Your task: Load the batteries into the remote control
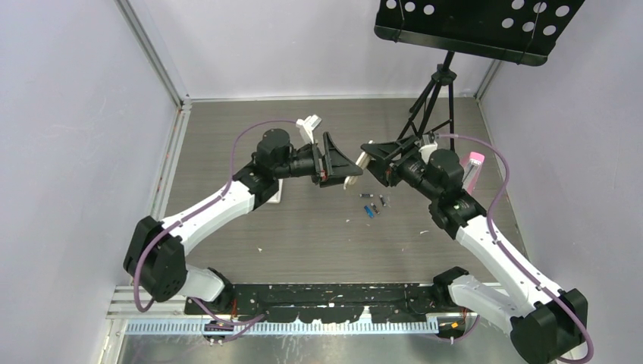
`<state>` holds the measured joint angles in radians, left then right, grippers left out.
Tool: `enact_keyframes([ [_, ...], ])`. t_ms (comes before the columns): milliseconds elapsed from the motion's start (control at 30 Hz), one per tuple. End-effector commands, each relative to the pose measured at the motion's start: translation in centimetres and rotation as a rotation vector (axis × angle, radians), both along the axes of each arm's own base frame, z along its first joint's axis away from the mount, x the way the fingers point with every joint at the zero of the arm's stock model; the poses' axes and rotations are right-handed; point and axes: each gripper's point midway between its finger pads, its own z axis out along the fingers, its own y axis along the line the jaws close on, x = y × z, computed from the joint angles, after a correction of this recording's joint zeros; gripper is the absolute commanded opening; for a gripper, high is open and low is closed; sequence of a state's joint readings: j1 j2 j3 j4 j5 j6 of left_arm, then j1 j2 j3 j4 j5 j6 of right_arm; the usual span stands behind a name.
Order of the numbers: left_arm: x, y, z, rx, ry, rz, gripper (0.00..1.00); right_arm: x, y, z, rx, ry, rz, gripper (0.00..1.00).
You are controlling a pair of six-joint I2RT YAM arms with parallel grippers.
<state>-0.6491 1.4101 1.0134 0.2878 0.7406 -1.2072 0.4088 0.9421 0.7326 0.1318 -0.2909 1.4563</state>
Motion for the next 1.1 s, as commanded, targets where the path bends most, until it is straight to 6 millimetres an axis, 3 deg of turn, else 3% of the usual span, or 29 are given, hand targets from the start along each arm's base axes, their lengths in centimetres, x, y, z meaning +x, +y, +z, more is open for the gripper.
enact_keyframes([
  [0,2.2,2.1,0.4,0.139,-0.267,0.171,1.00,1.7,-2.6,-1.8,-0.029,0.189,-0.200,0.26],
  [167,4.3,4.6,-0.6,0.203,-0.534,0.340,1.00,2.8,-2.9,-5.7,-0.016,0.383,-0.277,0.25],
  [367,4.2,4.1,-2.8,0.308,-0.685,0.306,0.99,3.5,-0.9,-8.7,-0.068,0.515,-0.246,0.22],
  [500,4.5,3.7,-5.2,0.443,-0.688,0.315,0.92,3.8,0.4,-9.7,-0.076,0.545,-0.248,0.22],
  [700,4.6,3.4,-7.6,0.498,-0.651,0.359,0.88,4.1,2.0,-10.4,-0.053,0.569,-0.226,0.22],
  [933,4.7,3.8,-8.5,0.488,-0.598,0.406,0.58,3.7,1.9,-11.2,-0.033,0.588,-0.233,0.22],
  [1067,4.6,3.8,-8.9,0.490,-0.588,0.401,0.54,3.7,1.7,-11.3,-0.019,0.588,-0.246,0.22],
])
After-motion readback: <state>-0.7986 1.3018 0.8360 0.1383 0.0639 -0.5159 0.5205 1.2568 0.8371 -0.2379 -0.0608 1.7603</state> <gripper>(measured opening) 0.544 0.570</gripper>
